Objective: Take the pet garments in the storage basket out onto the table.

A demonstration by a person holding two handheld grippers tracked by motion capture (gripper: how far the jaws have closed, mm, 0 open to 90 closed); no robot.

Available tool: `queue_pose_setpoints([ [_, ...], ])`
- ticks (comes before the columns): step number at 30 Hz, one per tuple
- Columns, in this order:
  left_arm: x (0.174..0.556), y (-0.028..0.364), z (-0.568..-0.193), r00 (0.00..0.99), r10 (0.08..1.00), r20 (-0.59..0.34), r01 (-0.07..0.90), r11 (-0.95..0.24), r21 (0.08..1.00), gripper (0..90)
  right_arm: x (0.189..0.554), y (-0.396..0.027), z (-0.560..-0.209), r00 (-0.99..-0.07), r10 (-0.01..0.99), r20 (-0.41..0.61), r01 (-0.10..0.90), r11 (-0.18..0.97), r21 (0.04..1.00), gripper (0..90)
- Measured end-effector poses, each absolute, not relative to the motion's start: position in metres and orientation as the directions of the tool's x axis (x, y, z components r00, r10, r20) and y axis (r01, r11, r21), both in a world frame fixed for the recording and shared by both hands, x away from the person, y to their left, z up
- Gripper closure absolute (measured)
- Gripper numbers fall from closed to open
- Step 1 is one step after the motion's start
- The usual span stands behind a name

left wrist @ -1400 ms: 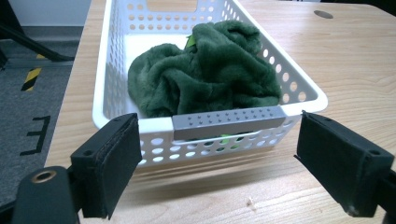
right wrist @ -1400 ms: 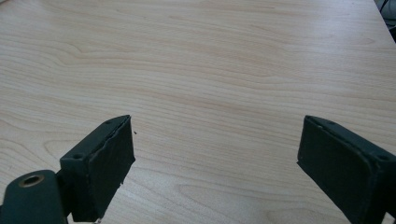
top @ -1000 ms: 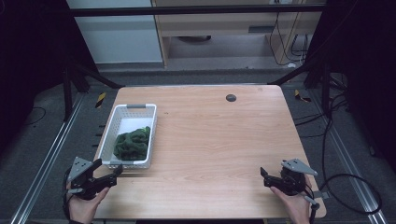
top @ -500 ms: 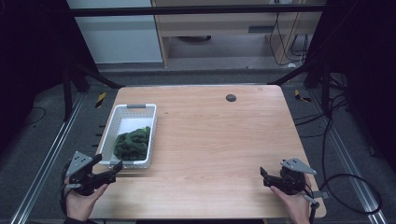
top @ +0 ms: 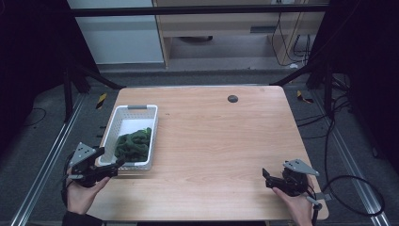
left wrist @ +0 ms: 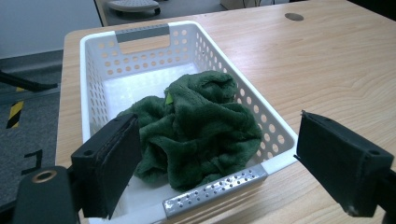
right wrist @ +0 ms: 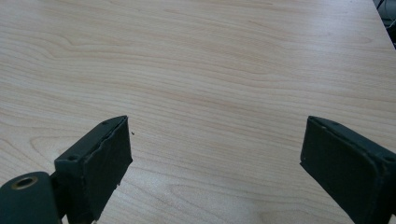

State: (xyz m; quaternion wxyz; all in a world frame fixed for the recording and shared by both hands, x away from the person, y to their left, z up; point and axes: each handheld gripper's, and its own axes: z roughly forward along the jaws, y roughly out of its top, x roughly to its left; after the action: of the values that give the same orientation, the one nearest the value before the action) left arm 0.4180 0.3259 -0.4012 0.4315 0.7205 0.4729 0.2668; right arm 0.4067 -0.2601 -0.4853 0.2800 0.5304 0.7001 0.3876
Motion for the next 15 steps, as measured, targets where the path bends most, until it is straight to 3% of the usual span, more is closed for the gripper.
queue_pose_setpoints([
  [15,0.444,0.324,-0.395,0.444,0.896,-0.006,0.488,-0.236,0.840,14.1,0.408,-0.259,-0.486,-0.291,0.957,0.017,0.528,0.145,0.837,8.1],
])
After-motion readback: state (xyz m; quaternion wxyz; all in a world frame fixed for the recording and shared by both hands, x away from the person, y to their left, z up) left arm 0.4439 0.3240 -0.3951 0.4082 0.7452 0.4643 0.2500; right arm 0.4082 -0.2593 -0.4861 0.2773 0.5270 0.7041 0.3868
